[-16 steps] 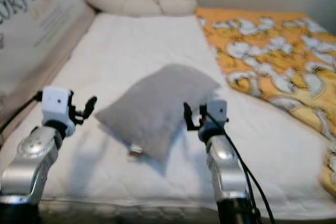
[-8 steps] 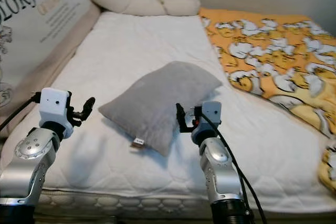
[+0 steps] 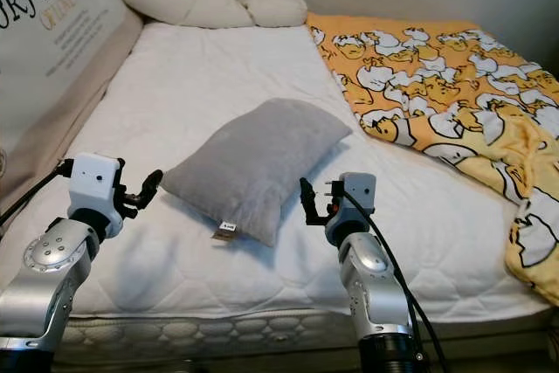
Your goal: Clean up the room
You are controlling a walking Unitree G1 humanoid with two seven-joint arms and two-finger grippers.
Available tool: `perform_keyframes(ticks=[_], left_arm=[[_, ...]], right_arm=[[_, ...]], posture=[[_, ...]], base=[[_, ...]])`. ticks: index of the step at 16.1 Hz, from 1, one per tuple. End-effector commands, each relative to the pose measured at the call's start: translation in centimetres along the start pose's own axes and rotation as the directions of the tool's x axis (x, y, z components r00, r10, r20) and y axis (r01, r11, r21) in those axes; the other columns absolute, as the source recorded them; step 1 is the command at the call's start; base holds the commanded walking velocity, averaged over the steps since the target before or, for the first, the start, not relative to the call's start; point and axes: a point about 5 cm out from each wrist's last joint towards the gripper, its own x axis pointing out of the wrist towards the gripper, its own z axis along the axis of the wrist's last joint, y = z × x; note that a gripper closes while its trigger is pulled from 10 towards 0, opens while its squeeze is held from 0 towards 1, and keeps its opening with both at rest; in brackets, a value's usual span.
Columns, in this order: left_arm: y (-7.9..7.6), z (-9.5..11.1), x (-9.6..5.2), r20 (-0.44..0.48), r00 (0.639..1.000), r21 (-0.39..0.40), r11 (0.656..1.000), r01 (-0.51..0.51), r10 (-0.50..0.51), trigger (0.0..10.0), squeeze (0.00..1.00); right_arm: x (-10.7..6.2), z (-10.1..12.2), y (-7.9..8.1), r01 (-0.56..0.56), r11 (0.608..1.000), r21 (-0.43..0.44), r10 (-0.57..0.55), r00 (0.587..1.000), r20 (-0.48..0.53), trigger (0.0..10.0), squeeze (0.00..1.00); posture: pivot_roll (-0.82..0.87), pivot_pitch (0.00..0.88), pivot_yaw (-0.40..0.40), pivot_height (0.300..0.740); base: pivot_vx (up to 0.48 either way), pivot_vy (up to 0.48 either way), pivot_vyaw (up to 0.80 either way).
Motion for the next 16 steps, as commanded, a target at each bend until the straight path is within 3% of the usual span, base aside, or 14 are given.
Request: perform_keyframes(ticks=[1, 10, 11, 12, 16], left_arm=[[-0.38, 0.39, -0.05, 0.008, 1.000, 0.015, 1.000, 0.022, -0.022, 10.0, 0.00], [-0.47, 0.44, 0.20, 0.003, 1.000, 0.011, 1.000, -0.008, 0.008, 10.0, 0.00], [-0.31, 0.54, 0.22, 0.011, 1.000, -0.002, 1.000, -0.020, 0.020, 10.0, 0.00], [-0.23, 0.61, 0.23, 0.013, 1.000, -0.006, 1.000, -0.027, 0.027, 10.0, 0.00], [-0.09, 0.70, 0.24, 0.017, 0.999, -0.013, 0.999, -0.035, 0.036, 10.0, 0.00]], right_arm=[[-0.05, 0.22, -0.16, -0.002, 1.000, 0.008, 0.002, 1.000, 0.000, 10.0, 1.00], [0.03, 0.59, 0.20, -0.018, 1.000, -0.010, 0.018, 1.000, 0.011, 10.0, 1.00], [0.06, 0.62, 0.14, -0.012, 1.000, -0.013, 0.012, 1.000, 0.011, 10.0, 0.62], [0.07, 0.64, 0.11, -0.011, 1.000, -0.016, 0.011, 1.000, 0.011, 10.0, 0.00], [0.12, 0.69, 0.08, -0.004, 1.000, -0.028, 0.004, 1.000, 0.010, 10.0, 0.00]], posture=[[0.00, 0.000, -0.022, 0.740], [0.00, 0.000, -0.021, 0.740], [0.00, 0.000, -0.022, 0.740], [0.00, 0.000, -0.024, 0.740], [0.01, 0.000, -0.025, 0.740]], base=[[0.000, 0.000, 0.00], [0.000, 0.000, 0.00], [0.000, 0.000, 0.00], [0.000, 0.000, 0.00], [0.000, 0.000, 0.00]])
